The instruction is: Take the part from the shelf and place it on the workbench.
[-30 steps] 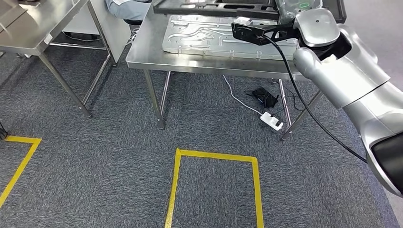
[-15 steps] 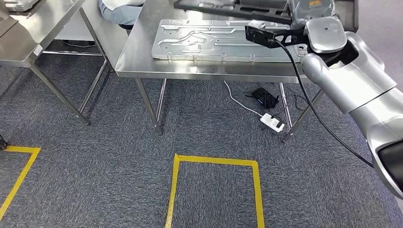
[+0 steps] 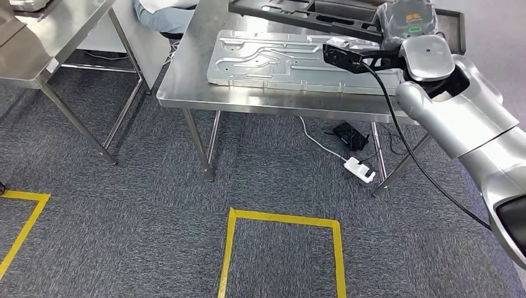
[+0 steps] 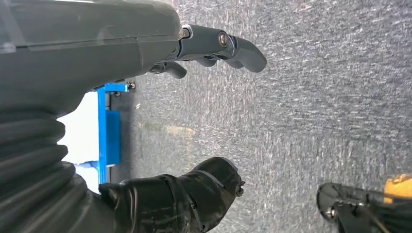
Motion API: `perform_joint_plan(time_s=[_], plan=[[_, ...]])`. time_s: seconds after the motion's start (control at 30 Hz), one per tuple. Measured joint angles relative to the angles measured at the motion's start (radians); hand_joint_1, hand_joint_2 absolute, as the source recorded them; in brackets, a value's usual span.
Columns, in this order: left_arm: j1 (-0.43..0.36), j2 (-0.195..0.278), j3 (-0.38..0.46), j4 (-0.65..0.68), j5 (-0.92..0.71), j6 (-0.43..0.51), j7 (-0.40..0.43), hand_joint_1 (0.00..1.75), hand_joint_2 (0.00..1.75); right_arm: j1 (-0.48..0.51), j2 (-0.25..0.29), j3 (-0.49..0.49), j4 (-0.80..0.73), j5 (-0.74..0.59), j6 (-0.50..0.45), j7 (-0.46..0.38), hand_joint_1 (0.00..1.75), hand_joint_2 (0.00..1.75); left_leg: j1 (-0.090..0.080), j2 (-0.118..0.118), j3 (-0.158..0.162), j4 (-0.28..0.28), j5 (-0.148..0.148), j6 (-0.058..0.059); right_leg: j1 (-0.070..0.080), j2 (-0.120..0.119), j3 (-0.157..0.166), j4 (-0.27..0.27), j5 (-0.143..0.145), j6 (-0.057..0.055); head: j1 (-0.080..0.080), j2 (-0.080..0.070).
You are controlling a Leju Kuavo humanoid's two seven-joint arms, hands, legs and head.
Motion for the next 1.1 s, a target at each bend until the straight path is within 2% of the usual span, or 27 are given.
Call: perform_joint_plan(time_s=[0.03,0.07,0.1,0.13,0.17,0.2,0.3,0.33,0.37,0.43,0.47,0.5,0.53,0.6,0.63,0.67,0.73,0.83,0.87,0.9,0.97,1.0,1.03,1.1], plan=[[0.001,0.0,-0.001,0.0,0.0,0.001,0.001,0.0,1.75,0.008,0.0,0.0,0.0,0.0,-0.001,-0.001,1.75,1.75,0.003,-0.001,0.01,0.003,-0.01,-0.004,-0.004,-0.001,0.001,-0.031,0.04,0.004,0.0,0.0],[0.002,-0.001,-0.001,0.0,0.0,0.001,0.002,0.0,1.75,0.015,0.0,0.0,0.0,0.0,-0.001,-0.003,1.75,1.75,0.006,-0.003,0.021,0.008,-0.022,-0.009,-0.009,-0.002,0.018,-0.094,0.092,0.008,0.001,0.0],[0.002,-0.001,-0.003,0.0,0.0,0.003,0.003,0.0,1.75,0.02,0.0,0.0,0.0,0.0,-0.001,-0.004,1.75,1.75,0.007,-0.004,0.028,0.014,-0.034,-0.016,-0.011,-0.004,0.042,-0.159,0.133,0.012,0.002,0.0],[0.001,-0.001,-0.004,0.0,0.0,0.004,0.004,0.0,1.75,0.023,0.0,-0.001,0.0,0.001,-0.003,-0.006,1.75,1.75,0.007,-0.005,0.031,0.021,-0.045,-0.024,-0.011,-0.004,0.064,-0.216,0.156,0.01,0.004,0.0],[-0.001,-0.001,-0.005,0.0,0.0,0.006,0.005,0.0,1.75,0.024,0.001,-0.002,0.0,0.001,-0.005,-0.008,1.75,1.75,0.006,-0.006,0.031,0.026,-0.052,-0.031,-0.011,-0.005,0.077,-0.25,0.163,0.005,0.004,0.0],[-0.002,-0.001,-0.006,0.0,0.0,0.008,0.006,0.0,1.75,0.026,0.002,-0.003,0.0,0.002,-0.008,-0.009,1.75,1.75,0.004,-0.007,0.03,0.027,-0.057,-0.037,-0.008,-0.004,0.082,-0.26,0.155,-0.002,0.005,0.0],[-0.003,-0.002,-0.008,0.0,0.0,0.012,0.009,0.0,1.75,0.033,0.004,-0.007,0.0,0.004,-0.014,-0.013,1.75,1.75,0.006,-0.005,0.03,0.032,-0.072,-0.05,-0.008,-0.004,0.089,-0.264,0.142,-0.027,0.003,0.0],[-0.003,-0.002,-0.008,0.0,0.0,0.012,0.009,0.0,1.75,0.034,0.005,-0.008,0.0,0.005,-0.015,-0.013,1.75,1.75,0.007,-0.003,0.017,0.062,-0.086,-0.054,-0.009,-0.004,0.095,-0.265,0.138,-0.034,0.002,0.0],[-0.003,-0.002,-0.008,0.0,0.0,0.012,0.009,0.0,1.75,0.035,0.006,-0.009,0.0,0.005,-0.015,-0.013,1.75,1.75,0.008,-0.001,-0.009,0.112,-0.107,-0.056,-0.008,-0.004,0.1,-0.266,0.133,-0.041,0.0,0.0],[-0.004,-0.003,-0.008,0.0,0.0,0.013,0.009,0.0,1.75,0.037,0.007,-0.011,0.001,0.005,-0.016,-0.014,1.75,1.75,0.007,0.001,-0.095,0.253,-0.15,-0.057,-0.003,-0.003,0.108,-0.266,0.124,-0.05,-0.001,0.0],[-0.004,-0.003,-0.008,0.0,0.0,0.013,0.009,0.0,1.75,0.04,0.007,-0.012,0.001,0.005,-0.016,-0.014,1.75,1.75,0.007,0.001,-0.133,0.306,-0.155,-0.055,0.0,-0.002,0.114,-0.266,0.118,-0.052,-0.001,0.0],[-0.003,-0.003,-0.009,0.0,0.0,0.013,0.01,0.0,1.75,0.044,0.008,-0.012,0.001,0.005,-0.016,-0.014,1.75,1.75,0.005,0.001,-0.157,0.325,-0.14,-0.052,0.004,-0.001,0.123,-0.266,0.112,-0.054,-0.001,0.0],[-0.001,-0.003,-0.009,0.0,0.0,0.013,0.01,0.0,1.75,0.048,0.009,-0.012,0.001,0.005,-0.016,-0.014,1.75,1.75,0.003,0.001,-0.161,0.304,-0.104,-0.046,0.008,0.001,0.135,-0.266,0.104,-0.055,-0.001,0.0],[0.001,-0.002,-0.009,0.0,0.0,0.013,0.01,0.0,1.75,0.052,0.01,-0.012,0.001,0.005,-0.016,-0.016,1.75,1.75,-0.007,0.001,-0.126,0.178,-0.004,-0.026,0.014,0.002,0.158,-0.267,0.088,-0.055,-0.001,0.0],[0.001,-0.001,-0.009,0.0,0.0,0.013,0.01,0.0,1.75,0.05,0.01,-0.012,0.001,0.005,-0.016,-0.017,1.75,1.75,-0.012,0.001,-0.104,0.117,0.029,-0.017,0.017,0.002,0.164,-0.267,0.081,-0.054,0.001,0.0],[-0.001,0.0,-0.01,0.0,0.0,0.014,0.009,0.0,1.75,0.048,0.011,-0.012,0.001,0.006,-0.017,-0.018,1.75,1.75,-0.017,0.001,-0.086,0.073,0.041,-0.01,0.017,0.002,0.167,-0.267,0.077,-0.051,0.0,0.0],[-0.003,0.0,-0.012,0.0,0.0,0.014,0.009,0.0,1.75,0.045,0.011,-0.013,0.001,0.006,-0.017,-0.021,1.75,1.75,-0.022,0.001,-0.07,0.042,0.032,-0.005,0.018,0.003,0.167,-0.271,0.073,-0.043,0.0,0.0],[-0.003,-0.001,-0.014,0.0,0.0,0.014,0.007,0.0,1.75,0.046,0.013,-0.014,0.002,0.009,-0.017,-0.03,1.75,1.75,-0.013,0.002,-0.046,0.016,0.028,0.0,0.017,0.0,0.162,-0.252,0.057,-0.029,0.003,0.0],[-0.003,-0.002,-0.014,0.0,0.001,0.014,0.007,0.0,1.75,0.045,0.014,-0.014,0.002,0.01,-0.017,-0.035,1.75,1.75,-0.01,0.003,-0.036,0.009,0.027,0.003,0.016,-0.001,0.142,-0.213,0.041,-0.024,0.004,0.0],[-0.004,-0.002,-0.014,0.0,0.001,0.014,0.007,0.0,1.75,0.043,0.015,-0.015,0.002,0.01,-0.017,-0.038,1.75,1.75,-0.01,0.003,-0.029,0.006,0.023,0.006,0.014,-0.002,0.109,-0.154,0.022,-0.02,0.006,0.0],[-0.005,-0.002,-0.015,0.0,0.002,0.014,0.007,0.0,1.75,0.042,0.016,-0.015,0.002,0.01,-0.015,-0.043,1.75,1.75,-0.009,0.001,-0.018,0.007,0.012,0.01,0.007,-0.003,0.025,-0.026,-0.008,-0.012,0.007,0.0],[-0.005,-0.002,-0.015,0.0,0.003,0.014,0.007,0.0,1.75,0.042,0.016,-0.015,0.003,0.01,-0.013,-0.043,1.75,1.75,-0.009,-0.001,-0.011,0.008,0.005,0.009,0.004,-0.003,-0.003,0.004,0.0,-0.008,0.007,0.0],[-0.004,-0.002,-0.015,0.0,0.003,0.014,0.007,0.0,1.75,0.043,0.017,-0.015,0.003,0.011,-0.012,-0.044,1.75,1.75,-0.008,-0.003,-0.003,0.01,-0.003,0.007,0.0,-0.004,-0.013,-0.005,0.027,-0.005,0.007,0.0],[-0.003,-0.002,-0.015,0.0,0.003,0.013,0.007,0.0,1.75,0.043,0.018,-0.015,0.004,0.011,-0.009,-0.047,1.75,1.75,-0.005,-0.006,0.015,0.02,-0.025,-0.001,-0.006,-0.005,0.021,-0.124,0.117,-0.001,0.007,0.0]])
